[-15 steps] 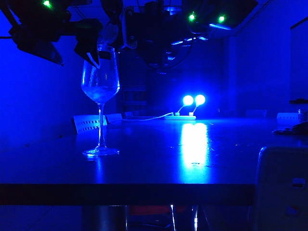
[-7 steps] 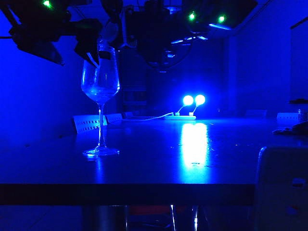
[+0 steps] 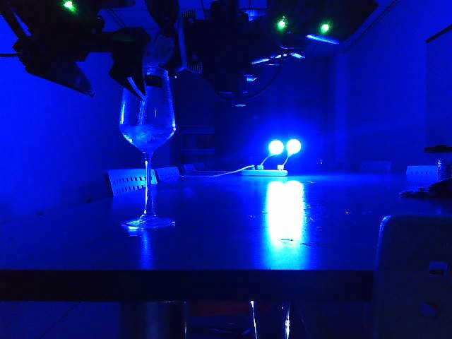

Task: Pick up the black thermos cup, pour some water from it into the stemmed glass, and then put the thermos cup back on the table.

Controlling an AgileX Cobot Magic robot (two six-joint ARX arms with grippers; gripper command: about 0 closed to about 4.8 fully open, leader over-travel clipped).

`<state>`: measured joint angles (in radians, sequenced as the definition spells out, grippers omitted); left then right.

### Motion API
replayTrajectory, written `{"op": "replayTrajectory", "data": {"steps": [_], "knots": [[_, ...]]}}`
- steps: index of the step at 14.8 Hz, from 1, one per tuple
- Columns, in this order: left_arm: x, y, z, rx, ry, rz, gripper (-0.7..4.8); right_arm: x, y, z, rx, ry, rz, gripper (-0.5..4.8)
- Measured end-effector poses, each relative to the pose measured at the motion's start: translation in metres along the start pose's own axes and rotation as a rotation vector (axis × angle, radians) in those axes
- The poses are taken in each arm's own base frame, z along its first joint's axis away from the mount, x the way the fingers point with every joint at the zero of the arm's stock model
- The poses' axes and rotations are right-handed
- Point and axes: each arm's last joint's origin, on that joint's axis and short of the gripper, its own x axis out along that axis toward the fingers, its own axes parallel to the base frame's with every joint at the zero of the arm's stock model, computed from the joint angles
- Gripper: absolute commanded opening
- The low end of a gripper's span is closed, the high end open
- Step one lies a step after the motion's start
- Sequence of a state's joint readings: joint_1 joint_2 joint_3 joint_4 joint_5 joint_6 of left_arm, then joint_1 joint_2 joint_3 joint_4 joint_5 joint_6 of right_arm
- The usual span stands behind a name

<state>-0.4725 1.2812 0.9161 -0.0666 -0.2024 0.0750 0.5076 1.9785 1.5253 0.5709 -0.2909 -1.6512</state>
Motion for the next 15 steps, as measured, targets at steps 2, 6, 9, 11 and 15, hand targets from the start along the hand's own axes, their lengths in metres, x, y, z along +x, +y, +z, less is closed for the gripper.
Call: {"op": "replayTrajectory", "data": {"steps": [2, 6, 9, 11, 15], "knots": [[0.0000, 0.0000, 0.0000, 0.000, 0.000, 0.000, 4.79, 0.0000, 0.0000, 0.0000, 0.000, 0.001, 0.000, 1.38], [0.0000, 0.0000, 0.0000, 0.000, 0.000, 0.000, 4.79, -0.0001, -0.0011, -0.0003, -0.026, 0.002, -0.010, 1.38], [0.0000, 0.0000, 0.0000, 0.000, 0.000, 0.000, 4.79, -0.0001, -0.0017, -0.0003, -0.030, 0.003, -0.015, 1.38], [0.0000, 0.0000, 0.0000, 0.000, 0.000, 0.000, 4.79, -0.0001, -0.0017, -0.0003, -0.030, 0.002, -0.015, 1.38], [0.0000, 0.0000, 0.0000, 0.000, 0.000, 0.000, 4.79, 0.0000, -0.0023, -0.0004, -0.032, 0.004, -0.022, 1.38]]}}
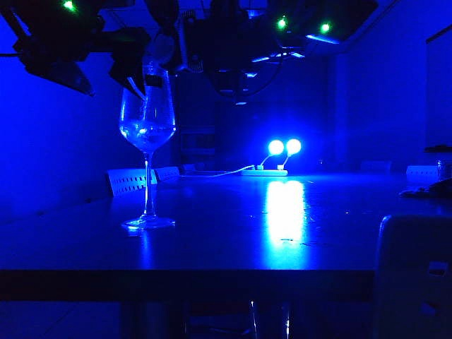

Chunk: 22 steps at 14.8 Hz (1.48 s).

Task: Pick up the black thermos cup, pour some water from it into the stemmed glass, and then put the thermos cup back on the table.

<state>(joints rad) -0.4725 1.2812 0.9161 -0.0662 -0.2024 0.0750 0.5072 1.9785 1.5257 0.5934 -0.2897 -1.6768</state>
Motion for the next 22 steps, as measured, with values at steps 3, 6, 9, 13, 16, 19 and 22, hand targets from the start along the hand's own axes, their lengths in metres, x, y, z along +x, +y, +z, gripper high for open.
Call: {"op": "replayTrajectory", "data": {"steps": [3, 6, 9, 13, 16, 19, 22], "knots": [[0.0000, 0.0000, 0.0000, 0.000, 0.000, 0.000, 4.79, 0.0000, -0.0001, 0.0000, -0.001, 0.000, -0.001, 1.38], [0.0000, 0.0000, 0.0000, 0.000, 0.000, 0.000, 4.79, 0.0000, -0.0004, 0.0000, -0.002, 0.000, -0.004, 1.38], [0.0000, 0.0000, 0.0000, 0.000, 0.000, 0.000, 4.79, -0.0001, -0.0011, -0.0001, -0.003, 0.001, -0.009, 1.38], [0.0000, 0.0000, 0.0000, 0.000, 0.000, 0.000, 4.79, -0.0001, -0.0010, -0.0001, -0.003, 0.001, -0.009, 1.38], [0.0000, 0.0000, 0.0000, 0.000, 0.000, 0.000, 4.79, 0.0000, -0.0008, -0.0001, -0.002, 0.001, -0.009, 1.38], [0.0000, 0.0000, -0.0001, 0.000, 0.001, 0.000, 4.79, 0.0000, -0.0014, -0.0010, 0.143, 0.040, -0.013, 1.38], [-0.0004, 0.0007, 0.0001, 0.000, 0.001, 0.019, 4.79, -0.0003, -0.0050, -0.0028, 0.399, 0.086, -0.063, 1.38]]}}
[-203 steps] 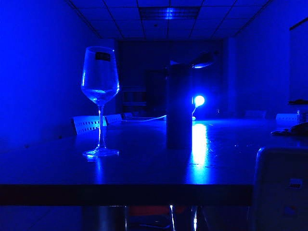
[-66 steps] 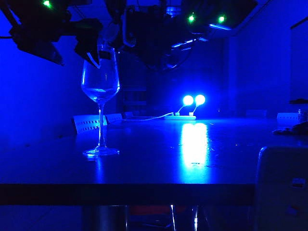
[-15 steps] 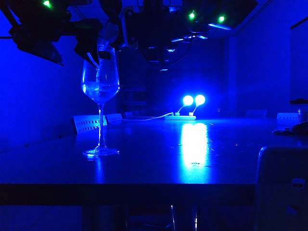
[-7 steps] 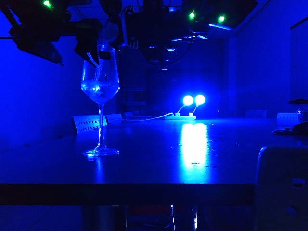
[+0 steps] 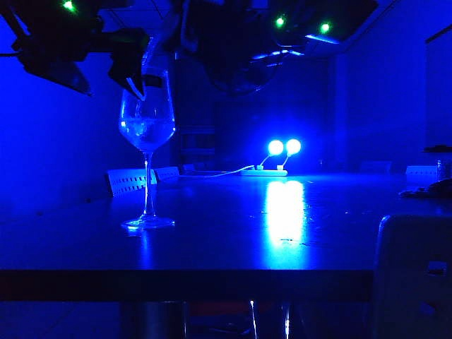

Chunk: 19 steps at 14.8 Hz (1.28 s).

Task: Pick up the black thermos cup, pour some water from it into the stemmed glass, and then put the thermos cup back on the table.

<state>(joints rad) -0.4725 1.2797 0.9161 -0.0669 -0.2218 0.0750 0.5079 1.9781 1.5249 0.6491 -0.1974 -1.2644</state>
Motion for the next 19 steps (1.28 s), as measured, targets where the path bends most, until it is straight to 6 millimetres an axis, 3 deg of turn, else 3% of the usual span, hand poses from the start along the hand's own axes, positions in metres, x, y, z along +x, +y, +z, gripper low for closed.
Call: {"op": "replayTrajectory", "data": {"steps": [6, 9, 13, 17, 19], "knots": [[-0.018, 0.005, 0.010, -0.014, -0.065, 0.008, 4.79, -0.007, -0.028, 0.006, 0.639, 0.050, -0.153, 1.38], [-0.035, 0.009, 0.018, -0.028, -0.123, 0.011, 4.79, -0.017, -0.044, 0.010, 0.849, 0.118, -0.180, 1.38], [-0.056, 0.010, 0.026, -0.035, -0.208, -0.114, 4.79, -0.058, -0.062, 0.014, 1.026, 0.180, -0.239, 1.38], [-0.057, 0.001, 0.025, -0.054, -0.196, -0.220, 4.79, -0.115, -0.027, 0.012, 1.049, 0.351, -0.186, 1.38], [-0.058, -0.001, 0.026, -0.050, -0.202, -0.310, 4.79, -0.143, -0.020, 0.011, 1.107, 0.372, -0.197, 1.38]]}}
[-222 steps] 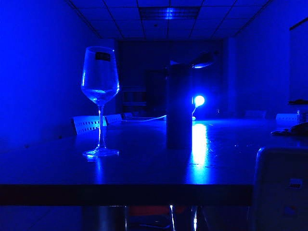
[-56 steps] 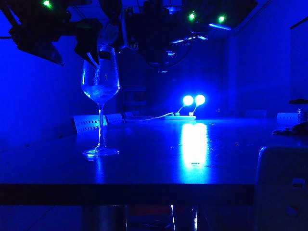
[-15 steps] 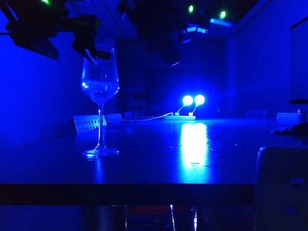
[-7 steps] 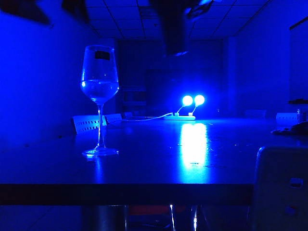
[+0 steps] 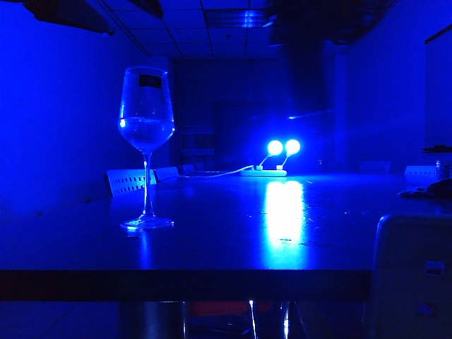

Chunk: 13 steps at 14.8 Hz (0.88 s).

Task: Pick up the black thermos cup, pour some water from it into the stemmed glass, and then put the thermos cup back on the table.

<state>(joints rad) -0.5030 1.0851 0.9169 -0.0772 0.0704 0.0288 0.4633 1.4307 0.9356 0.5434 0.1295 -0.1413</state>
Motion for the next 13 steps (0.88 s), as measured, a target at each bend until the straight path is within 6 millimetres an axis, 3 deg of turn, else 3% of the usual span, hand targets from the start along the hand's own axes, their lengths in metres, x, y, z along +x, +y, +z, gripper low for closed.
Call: {"op": "replayTrajectory", "data": {"steps": [2, 5, 12, 13], "knots": [[0.003, -0.001, -0.002, 0.000, 0.010, -0.027, 4.79, -0.008, 0.001, -0.027, 0.024, 0.051, -0.005, 1.38], [0.010, -0.002, -0.006, 0.017, 0.028, -0.064, 4.79, 0.001, 0.003, -0.064, 0.068, 0.053, 0.000, 1.38], [0.041, -0.003, -0.020, 0.016, 0.070, -0.120, 4.79, 0.039, -0.040, -0.135, 0.125, 0.027, -0.043, 1.37], [0.044, -0.005, -0.022, 0.017, 0.078, -0.136, 4.79, 0.044, -0.043, -0.137, 0.124, -0.011, -0.050, 1.37]]}}
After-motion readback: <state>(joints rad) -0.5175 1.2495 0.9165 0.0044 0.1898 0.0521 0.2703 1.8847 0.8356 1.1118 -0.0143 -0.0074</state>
